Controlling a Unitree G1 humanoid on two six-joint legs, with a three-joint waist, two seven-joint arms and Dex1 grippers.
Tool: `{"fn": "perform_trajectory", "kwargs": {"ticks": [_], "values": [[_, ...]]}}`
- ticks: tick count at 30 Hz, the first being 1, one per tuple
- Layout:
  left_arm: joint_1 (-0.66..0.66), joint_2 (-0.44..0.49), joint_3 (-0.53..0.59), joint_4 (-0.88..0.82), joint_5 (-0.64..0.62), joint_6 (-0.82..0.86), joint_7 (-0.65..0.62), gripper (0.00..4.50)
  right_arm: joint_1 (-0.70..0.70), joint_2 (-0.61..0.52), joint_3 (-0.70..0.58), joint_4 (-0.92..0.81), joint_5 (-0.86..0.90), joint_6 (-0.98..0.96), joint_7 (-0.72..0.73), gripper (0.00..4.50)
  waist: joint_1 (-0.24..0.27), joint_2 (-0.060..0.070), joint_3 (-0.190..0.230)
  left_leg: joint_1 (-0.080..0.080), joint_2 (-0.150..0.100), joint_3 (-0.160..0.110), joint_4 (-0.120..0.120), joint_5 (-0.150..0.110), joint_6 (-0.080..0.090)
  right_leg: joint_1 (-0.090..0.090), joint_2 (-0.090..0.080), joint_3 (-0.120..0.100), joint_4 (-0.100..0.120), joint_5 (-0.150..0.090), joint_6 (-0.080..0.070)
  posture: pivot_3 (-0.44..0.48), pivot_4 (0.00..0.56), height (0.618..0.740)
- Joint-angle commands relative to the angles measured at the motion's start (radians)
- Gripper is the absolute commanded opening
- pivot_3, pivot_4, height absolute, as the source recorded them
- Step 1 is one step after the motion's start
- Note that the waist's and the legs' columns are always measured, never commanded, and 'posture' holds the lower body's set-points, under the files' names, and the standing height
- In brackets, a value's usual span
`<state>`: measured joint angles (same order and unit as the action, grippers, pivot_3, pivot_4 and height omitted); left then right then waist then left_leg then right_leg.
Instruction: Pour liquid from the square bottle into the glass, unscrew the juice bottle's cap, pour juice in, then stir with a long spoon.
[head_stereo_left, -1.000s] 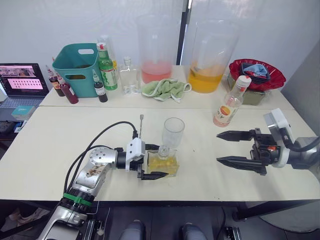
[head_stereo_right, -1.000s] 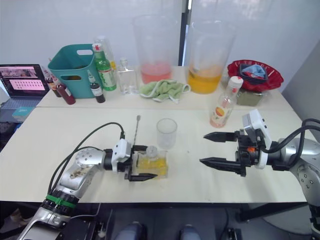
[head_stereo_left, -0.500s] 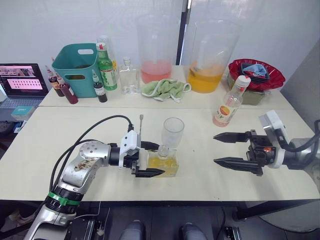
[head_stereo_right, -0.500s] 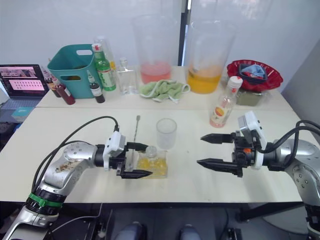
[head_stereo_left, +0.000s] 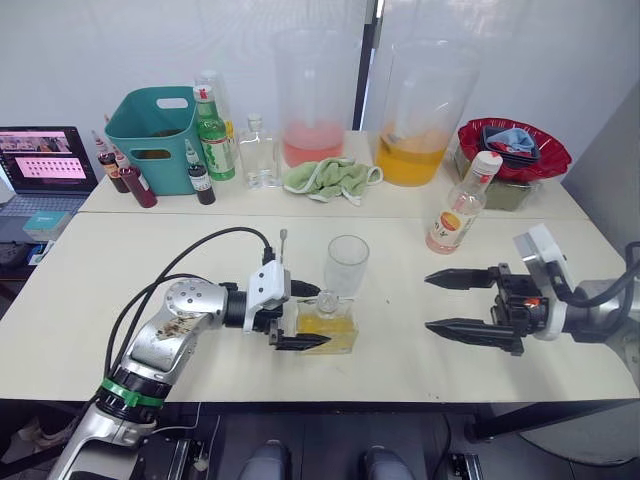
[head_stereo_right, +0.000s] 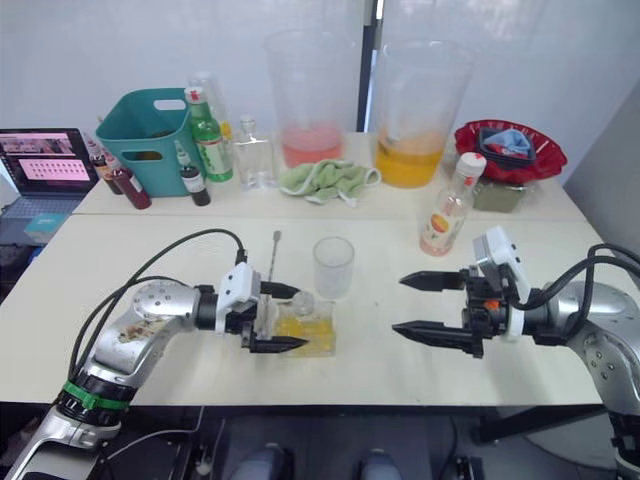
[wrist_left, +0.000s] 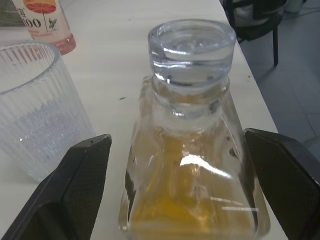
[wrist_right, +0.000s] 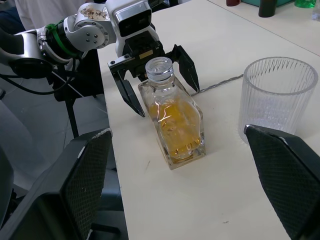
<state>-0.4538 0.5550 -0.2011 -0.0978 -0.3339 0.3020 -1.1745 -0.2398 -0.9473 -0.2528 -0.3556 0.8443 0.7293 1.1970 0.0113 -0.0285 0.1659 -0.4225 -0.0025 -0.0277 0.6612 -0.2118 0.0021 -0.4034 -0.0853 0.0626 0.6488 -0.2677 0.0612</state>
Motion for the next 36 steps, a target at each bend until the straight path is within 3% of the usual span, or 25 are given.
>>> {"fn": "perform_trajectory", "kwargs": {"ticks": [1, 7, 8, 12, 17, 26, 36], "values": [[-0.027, -0.018, -0.011, 0.002, 0.008, -0.025, 0.005, 4.48, -0.002, -0.011, -0.019, -0.026, 0.006, -0.008, -0.007, 4.5, -0.001, 0.0, 0.0, 0.0, 0.0, 0.0, 0.0, 0.0, 0.0, 0.0, 0.0, 0.0, 0.0, 0.0, 0.0, 0.0, 0.15, 0.74], [-0.024, -0.038, -0.025, -0.001, 0.024, -0.031, 0.015, 4.48, -0.012, -0.013, -0.021, -0.035, 0.021, 0.0, -0.017, 4.5, 0.0, 0.0, 0.0, 0.0, 0.0, 0.0, 0.0, 0.0, 0.0, 0.0, 0.0, 0.0, 0.0, 0.0, 0.0, 0.0, 0.15, 0.74], [-0.024, -0.039, -0.024, 0.003, 0.026, -0.036, 0.015, 3.92, -0.013, -0.012, -0.02, -0.036, 0.022, 0.001, -0.018, 4.5, 0.0, 0.0, 0.0, 0.0, 0.0, 0.0, 0.0, 0.0, 0.0, 0.0, 0.0, 0.0, 0.0, 0.0, 0.0, 0.0, 0.15, 0.74], [-0.021, -0.033, -0.026, 0.022, 0.042, -0.077, 0.008, 2.78, -0.021, 0.0, -0.005, -0.053, 0.029, -0.003, -0.024, 4.5, 0.0, 0.0, 0.0, 0.0, 0.0, 0.0, 0.0, 0.0, 0.0, 0.0, 0.0, 0.0, 0.0, 0.0, 0.0, 0.0, 0.15, 0.74], [-0.018, -0.036, -0.024, 0.032, 0.041, -0.102, 0.0, 2.78, -0.074, 0.098, 0.082, -0.118, 0.041, 0.006, -0.1, 4.5, -0.003, 0.0, 0.0, 0.001, 0.001, 0.0, 0.0, 0.0, 0.0, 0.0, 0.001, 0.0, 0.0, 0.0, 0.0, 0.0, 0.15, 0.74], [-0.006, -0.036, -0.019, 0.03, 0.034, -0.101, 0.003, 2.78, -0.198, 0.286, 0.317, -0.122, -0.163, -0.093, -0.241, 4.5, -0.003, 0.0, 0.0, 0.0, 0.0, -0.001, 0.0, 0.0, 0.0, 0.0, 0.001, 0.0, 0.001, 0.0, 0.0, 0.0, 0.15, 0.74], [-0.001, -0.041, -0.03, 0.025, 0.033, -0.083, 0.012, 2.78, -0.269, 0.369, 0.457, -0.044, -0.341, -0.188, -0.256, 4.5, -0.003, 0.001, 0.0, 0.001, 0.0, -0.001, 0.0, 0.0, 0.0, 0.0, 0.001, 0.0, 0.001, 0.0, 0.0, 0.0, 0.15, 0.74]]}}
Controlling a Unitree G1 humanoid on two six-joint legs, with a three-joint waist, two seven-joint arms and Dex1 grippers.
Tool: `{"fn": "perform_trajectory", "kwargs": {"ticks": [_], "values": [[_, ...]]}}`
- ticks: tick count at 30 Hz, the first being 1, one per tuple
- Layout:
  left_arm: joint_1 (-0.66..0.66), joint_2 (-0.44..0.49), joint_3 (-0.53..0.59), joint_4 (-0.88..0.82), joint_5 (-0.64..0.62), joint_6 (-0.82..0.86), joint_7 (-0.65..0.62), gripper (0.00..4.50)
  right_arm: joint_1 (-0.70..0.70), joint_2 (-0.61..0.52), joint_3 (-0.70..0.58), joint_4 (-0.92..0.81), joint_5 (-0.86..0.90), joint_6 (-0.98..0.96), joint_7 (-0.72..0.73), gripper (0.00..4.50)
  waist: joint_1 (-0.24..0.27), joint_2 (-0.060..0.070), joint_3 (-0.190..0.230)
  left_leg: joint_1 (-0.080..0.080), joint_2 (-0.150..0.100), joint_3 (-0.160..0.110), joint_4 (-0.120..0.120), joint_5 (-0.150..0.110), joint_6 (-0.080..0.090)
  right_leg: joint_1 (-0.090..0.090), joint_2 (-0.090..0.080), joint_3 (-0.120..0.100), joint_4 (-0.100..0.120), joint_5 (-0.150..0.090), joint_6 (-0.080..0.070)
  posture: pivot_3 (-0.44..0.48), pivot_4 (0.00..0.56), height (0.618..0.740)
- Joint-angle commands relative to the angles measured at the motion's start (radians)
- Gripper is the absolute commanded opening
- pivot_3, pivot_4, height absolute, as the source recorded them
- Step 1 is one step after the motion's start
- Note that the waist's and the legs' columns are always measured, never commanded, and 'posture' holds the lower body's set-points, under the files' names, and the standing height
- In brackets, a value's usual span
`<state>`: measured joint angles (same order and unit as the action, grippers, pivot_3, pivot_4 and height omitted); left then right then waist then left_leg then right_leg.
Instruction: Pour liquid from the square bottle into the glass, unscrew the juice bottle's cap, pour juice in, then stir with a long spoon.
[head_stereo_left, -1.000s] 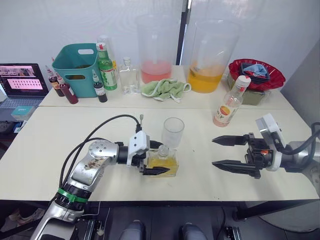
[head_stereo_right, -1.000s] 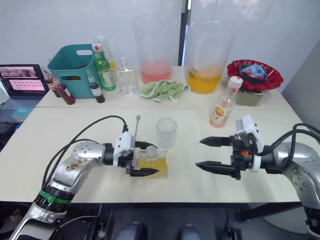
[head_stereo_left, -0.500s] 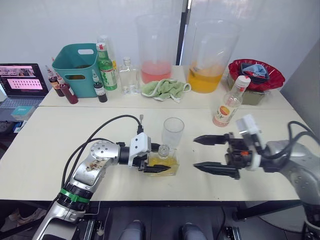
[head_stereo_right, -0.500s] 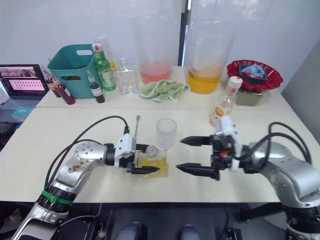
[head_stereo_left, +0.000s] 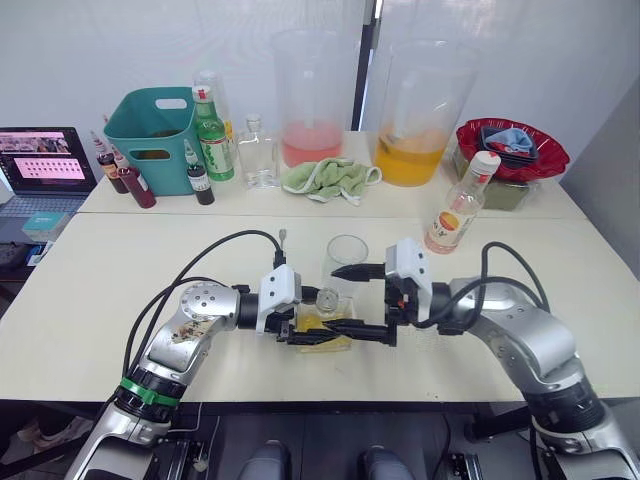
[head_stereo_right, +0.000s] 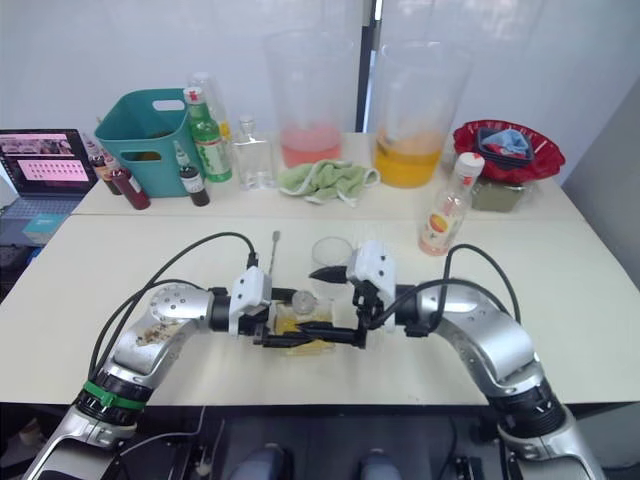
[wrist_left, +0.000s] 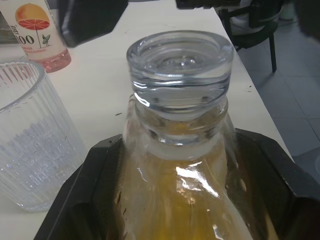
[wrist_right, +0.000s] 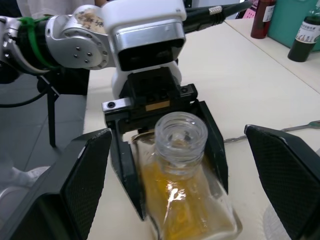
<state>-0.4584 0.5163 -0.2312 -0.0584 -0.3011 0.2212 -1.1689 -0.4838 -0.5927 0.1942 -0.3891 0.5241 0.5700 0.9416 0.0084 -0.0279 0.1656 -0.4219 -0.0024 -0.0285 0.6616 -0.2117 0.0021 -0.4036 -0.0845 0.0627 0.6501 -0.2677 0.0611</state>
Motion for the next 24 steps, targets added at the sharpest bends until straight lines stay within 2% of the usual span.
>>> {"fn": "perform_trajectory", "kwargs": {"ticks": [1, 3, 4, 6, 13, 14, 24], "values": [[0.001, -0.001, 0.0, -0.013, 0.003, -0.004, 0.005, 2.78, -0.029, 0.025, 0.012, -0.005, -0.024, -0.031, -0.004, 4.5, 0.0, 0.0, 0.0, 0.0, 0.0, 0.0, 0.0, 0.0, 0.0, 0.0, 0.0, 0.0, 0.0, 0.0, 0.0, 0.0, 0.15, 0.74], [-0.003, 0.002, -0.004, -0.008, 0.014, -0.019, 0.002, 2.78, -0.031, 0.037, 0.011, 0.003, -0.035, -0.039, -0.007, 4.5, 0.0, 0.0, 0.0, 0.0, 0.0, 0.0, 0.0, 0.0, 0.0, 0.0, 0.0, 0.0, 0.0, 0.0, 0.0, 0.0, 0.15, 0.74], [-0.003, 0.003, -0.006, -0.006, 0.019, -0.027, 0.0, 2.78, -0.031, 0.039, 0.011, 0.009, -0.044, -0.046, -0.005, 4.08, 0.0, 0.0, 0.0, 0.0, 0.0, 0.0, 0.0, 0.0, 0.0, 0.0, 0.0, 0.0, 0.0, 0.0, 0.0, 0.0, 0.15, 0.74], [-0.002, 0.0, -0.006, -0.005, 0.019, -0.029, 0.002, 2.78, -0.03, 0.043, 0.013, 0.013, -0.048, -0.042, -0.003, 3.66, 0.001, 0.0, 0.0, 0.0, 0.0, 0.0, 0.0, 0.0, 0.0, 0.0, 0.0, 0.0, 0.0, 0.0, 0.0, 0.0, 0.15, 0.74], [-0.001, -0.011, -0.009, -0.004, 0.019, -0.028, 0.008, 2.78, -0.045, 0.059, 0.024, 0.026, -0.074, -0.036, -0.004, 1.29, 0.0, 0.0, 0.0, 0.0, 0.0, 0.0, 0.0, 0.0, 0.0, 0.0, 0.0, 0.0, 0.0, 0.0, 0.0, 0.0, 0.15, 0.74], [-0.002, -0.012, -0.01, -0.002, 0.02, -0.028, 0.008, 2.78, -0.045, 0.062, 0.021, 0.026, -0.069, -0.031, -0.002, 1.06, 0.0, 0.0, 0.0, 0.0, 0.0, 0.0, 0.0, 0.0, 0.0, 0.0, 0.0, 0.0, 0.0, 0.0, 0.0, 0.0, 0.15, 0.74], [0.0, -0.022, -0.022, -0.004, 0.026, -0.03, 0.005, 2.78, -0.053, 0.059, -0.059, -0.026, 0.07, 0.047, 0.036, 1.06, 0.002, 0.0, 0.0, 0.0, 0.0, -0.001, 0.0, 0.0, 0.0, 0.0, 0.0, 0.0, 0.001, 0.0, 0.0, 0.0, 0.15, 0.74]]}}
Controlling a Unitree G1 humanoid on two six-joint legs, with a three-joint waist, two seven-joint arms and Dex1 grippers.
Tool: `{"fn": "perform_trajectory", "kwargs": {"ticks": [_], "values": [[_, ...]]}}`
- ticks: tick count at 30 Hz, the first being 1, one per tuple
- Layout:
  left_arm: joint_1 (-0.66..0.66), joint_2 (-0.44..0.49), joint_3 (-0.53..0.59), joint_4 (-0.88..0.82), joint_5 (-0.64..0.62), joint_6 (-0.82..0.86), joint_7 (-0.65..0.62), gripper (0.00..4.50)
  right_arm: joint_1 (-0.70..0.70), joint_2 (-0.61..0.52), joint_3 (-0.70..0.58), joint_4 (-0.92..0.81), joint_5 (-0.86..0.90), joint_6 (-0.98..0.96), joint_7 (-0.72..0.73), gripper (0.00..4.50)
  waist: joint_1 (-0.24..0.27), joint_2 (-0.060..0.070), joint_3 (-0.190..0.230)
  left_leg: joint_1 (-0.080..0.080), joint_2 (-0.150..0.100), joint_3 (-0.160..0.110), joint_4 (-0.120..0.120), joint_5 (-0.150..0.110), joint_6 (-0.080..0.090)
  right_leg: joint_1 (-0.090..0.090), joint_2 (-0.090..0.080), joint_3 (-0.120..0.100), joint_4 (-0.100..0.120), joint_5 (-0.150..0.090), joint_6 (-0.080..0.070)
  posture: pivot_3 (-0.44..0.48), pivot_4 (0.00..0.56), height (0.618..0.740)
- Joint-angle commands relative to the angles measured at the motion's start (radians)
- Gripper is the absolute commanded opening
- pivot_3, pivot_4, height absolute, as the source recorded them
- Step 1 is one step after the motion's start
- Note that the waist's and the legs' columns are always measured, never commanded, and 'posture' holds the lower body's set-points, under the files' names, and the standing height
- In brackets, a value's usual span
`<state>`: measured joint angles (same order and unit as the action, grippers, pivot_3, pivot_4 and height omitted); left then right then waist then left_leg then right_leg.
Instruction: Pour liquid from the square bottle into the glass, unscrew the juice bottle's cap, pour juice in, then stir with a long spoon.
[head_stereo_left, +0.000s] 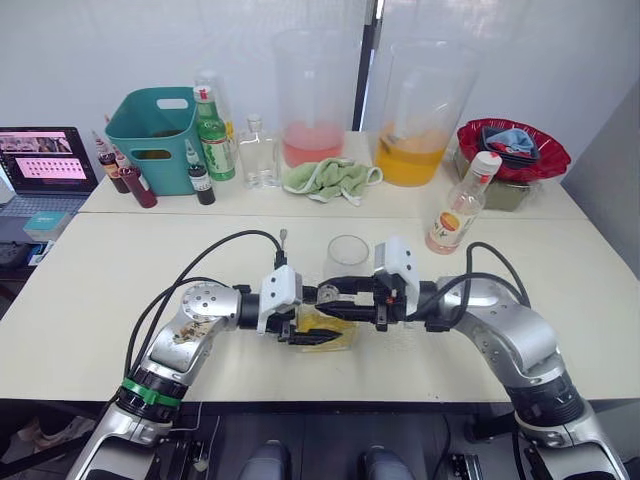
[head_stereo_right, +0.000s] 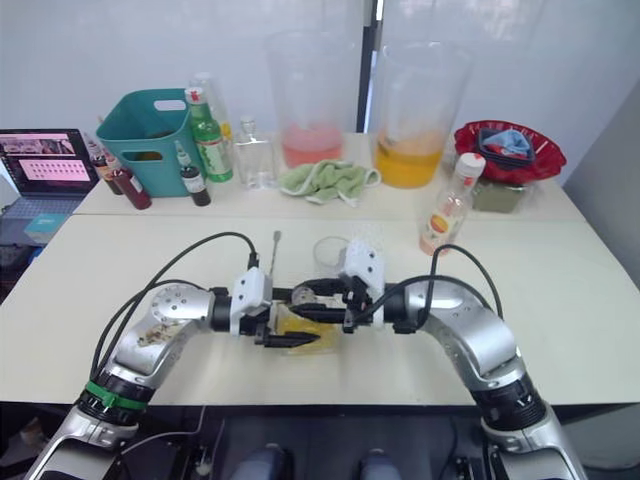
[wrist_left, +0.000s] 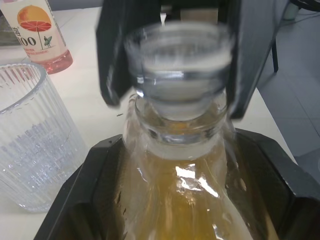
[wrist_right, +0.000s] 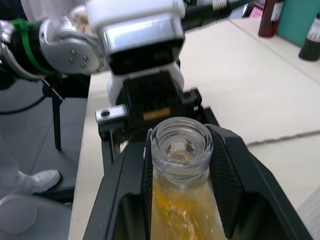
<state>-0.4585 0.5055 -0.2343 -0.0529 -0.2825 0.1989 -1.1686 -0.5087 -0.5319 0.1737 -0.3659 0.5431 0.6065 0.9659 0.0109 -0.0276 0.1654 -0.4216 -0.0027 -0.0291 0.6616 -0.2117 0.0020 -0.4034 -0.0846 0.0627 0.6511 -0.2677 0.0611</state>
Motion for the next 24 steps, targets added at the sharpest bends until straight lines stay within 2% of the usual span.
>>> {"fn": "perform_trajectory", "kwargs": {"ticks": [1, 7, 11, 18, 20, 24], "values": [[0.001, -0.013, -0.019, -0.009, 0.006, -0.007, 0.003, 2.78, -0.032, -0.004, -0.044, -0.051, 0.06, 0.015, 0.012, 1.06, 0.0, 0.0, 0.0, 0.0, 0.0, 0.0, 0.0, 0.0, 0.0, 0.0, 0.0, 0.0, 0.0, 0.0, 0.0, 0.0, 0.15, 0.74], [-0.002, -0.023, -0.023, 0.0, 0.01, -0.006, 0.002, 2.78, -0.057, -0.029, -0.087, -0.054, 0.119, 0.02, 0.047, 1.06, 0.002, 0.0, 0.0, 0.0, 0.0, 0.0, 0.0, 0.0, 0.0, 0.001, 0.0, 0.0, 0.0, 0.0, 0.0, 0.0, 0.15, 0.74], [-0.005, -0.03, -0.023, 0.009, 0.013, -0.01, 0.004, 2.78, -0.073, -0.081, -0.164, -0.013, 0.143, 0.012, 0.061, 1.06, 0.003, 0.0, 0.0, 0.0, 0.0, 0.0, 0.0, 0.0, 0.0, 0.001, 0.0, 0.0, -0.001, 0.0, 0.0, 0.0, 0.15, 0.74], [-0.01, -0.043, -0.025, 0.021, 0.007, -0.014, -0.012, 2.78, 0.006, -0.291, -0.384, 0.212, 0.082, -0.082, 0.141, 1.06, 0.011, 0.001, 0.0, 0.0, -0.001, 0.0, 0.0, 0.0, 0.0, 0.002, -0.001, -0.001, -0.002, 0.0, 0.0, 0.0, 0.15, 0.74], [-0.016, -0.046, -0.025, 0.03, 0.008, -0.018, -0.016, 2.78, 0.032, -0.324, -0.432, 0.276, 0.076, -0.112, 0.154, 1.06, 0.01, 0.001, -0.001, 0.0, -0.001, 0.001, 0.0, 0.0, 0.0, 0.002, -0.001, -0.001, -0.002, 0.0, 0.0, 0.0, 0.15, 0.74], [-0.026, -0.058, -0.026, 0.044, 0.002, -0.033, -0.036, 2.78, 0.093, -0.353, -0.535, 0.509, 0.003, -0.26, 0.139, 1.06, 0.008, 0.002, -0.001, 0.001, -0.001, 0.002, 0.0, 0.0, 0.0, 0.002, -0.001, 0.0, -0.002, 0.0, 0.0, 0.0, 0.15, 0.74]]}}
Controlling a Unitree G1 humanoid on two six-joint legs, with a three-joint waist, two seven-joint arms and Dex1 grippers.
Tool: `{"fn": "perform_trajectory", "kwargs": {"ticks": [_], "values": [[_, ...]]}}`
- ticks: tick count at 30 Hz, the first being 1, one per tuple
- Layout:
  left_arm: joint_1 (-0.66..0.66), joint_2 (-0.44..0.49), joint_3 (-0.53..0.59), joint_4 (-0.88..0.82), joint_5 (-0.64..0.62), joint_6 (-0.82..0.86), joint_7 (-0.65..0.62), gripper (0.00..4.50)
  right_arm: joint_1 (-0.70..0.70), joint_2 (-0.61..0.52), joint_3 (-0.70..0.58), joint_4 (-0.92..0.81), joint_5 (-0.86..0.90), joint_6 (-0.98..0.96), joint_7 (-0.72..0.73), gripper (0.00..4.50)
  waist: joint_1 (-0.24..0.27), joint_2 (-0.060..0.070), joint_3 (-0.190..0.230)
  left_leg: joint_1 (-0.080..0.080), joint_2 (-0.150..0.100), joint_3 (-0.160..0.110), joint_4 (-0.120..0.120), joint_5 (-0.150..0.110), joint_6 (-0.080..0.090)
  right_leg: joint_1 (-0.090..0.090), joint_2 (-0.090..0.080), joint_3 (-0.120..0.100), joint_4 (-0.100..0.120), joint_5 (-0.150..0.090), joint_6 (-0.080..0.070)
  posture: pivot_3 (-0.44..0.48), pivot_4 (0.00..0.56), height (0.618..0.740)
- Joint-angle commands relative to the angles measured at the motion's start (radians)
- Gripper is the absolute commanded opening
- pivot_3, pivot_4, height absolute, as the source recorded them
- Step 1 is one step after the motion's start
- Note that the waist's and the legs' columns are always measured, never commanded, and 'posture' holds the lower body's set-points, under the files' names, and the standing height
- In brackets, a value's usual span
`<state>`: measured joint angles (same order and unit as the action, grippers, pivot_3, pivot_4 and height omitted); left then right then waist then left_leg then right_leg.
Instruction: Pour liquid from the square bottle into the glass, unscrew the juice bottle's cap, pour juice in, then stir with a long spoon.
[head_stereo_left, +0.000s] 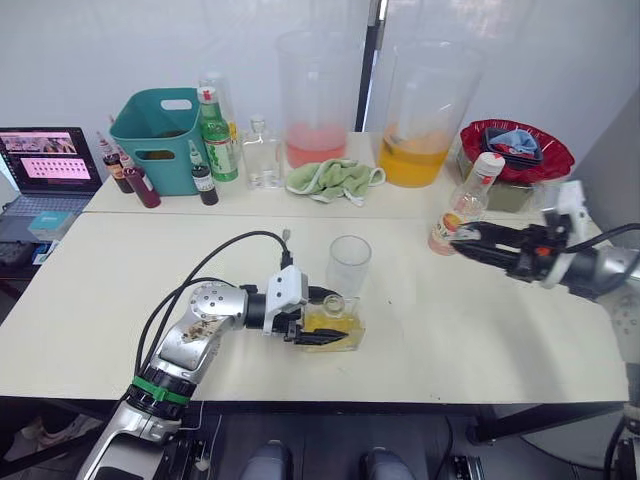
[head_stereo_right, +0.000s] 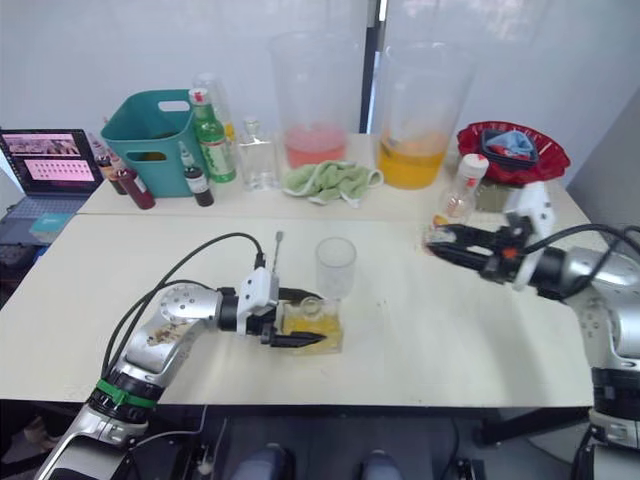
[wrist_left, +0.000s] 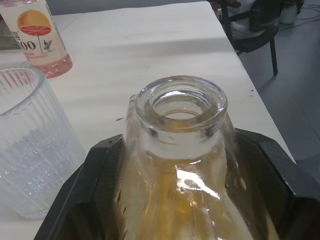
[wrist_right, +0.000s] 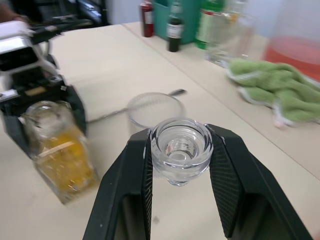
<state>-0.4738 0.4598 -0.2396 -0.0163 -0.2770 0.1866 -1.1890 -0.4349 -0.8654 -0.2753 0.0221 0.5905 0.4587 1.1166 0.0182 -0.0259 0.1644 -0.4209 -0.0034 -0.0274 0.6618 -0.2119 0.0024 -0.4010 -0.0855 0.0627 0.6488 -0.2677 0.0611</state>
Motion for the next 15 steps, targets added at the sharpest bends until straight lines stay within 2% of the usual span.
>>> {"fn": "perform_trajectory", "kwargs": {"ticks": [1, 4, 10, 15], "values": [[-0.01, -0.018, -0.015, 0.001, -0.014, -0.023, -0.017, 2.78, 0.021, -0.017, -0.094, 0.192, -0.09, -0.189, -0.042, 1.06, -0.001, 0.0, 0.0, 0.0, 0.0, 0.0, 0.0, 0.0, 0.0, 0.0, 0.0, 0.0, 0.0, 0.0, 0.0, 0.0, 0.15, 0.74], [-0.011, -0.033, 0.006, -0.018, -0.043, -0.009, -0.013, 2.78, 0.014, -0.006, -0.108, 0.343, -0.152, -0.305, -0.095, 1.06, -0.006, 0.001, 0.0, 0.0, 0.0, 0.001, 0.0, 0.0, 0.0, 0.0, 0.0, 0.001, 0.0, 0.0, 0.0, 0.0, 0.15, 0.74], [0.001, -0.034, 0.018, -0.052, -0.043, 0.008, 0.0, 2.78, -0.092, 0.03, -0.148, 0.703, -0.247, -0.532, -0.325, 1.06, -0.019, 0.002, 0.0, 0.0, 0.0, 0.002, -0.001, 0.0, 0.0, -0.001, 0.0, 0.002, 0.001, 0.0, 0.0, 0.0, 0.15, 0.74], [0.015, -0.026, 0.023, -0.072, -0.045, 0.017, 0.007, 2.78, -0.164, 0.027, -0.14, 0.893, -0.296, -0.618, -0.449, 1.06, -0.024, 0.002, 0.0, 0.0, 0.0, 0.002, -0.001, 0.0, 0.0, -0.001, 0.0, 0.003, 0.0, 0.0, 0.0, 0.0, 0.15, 0.74]]}}
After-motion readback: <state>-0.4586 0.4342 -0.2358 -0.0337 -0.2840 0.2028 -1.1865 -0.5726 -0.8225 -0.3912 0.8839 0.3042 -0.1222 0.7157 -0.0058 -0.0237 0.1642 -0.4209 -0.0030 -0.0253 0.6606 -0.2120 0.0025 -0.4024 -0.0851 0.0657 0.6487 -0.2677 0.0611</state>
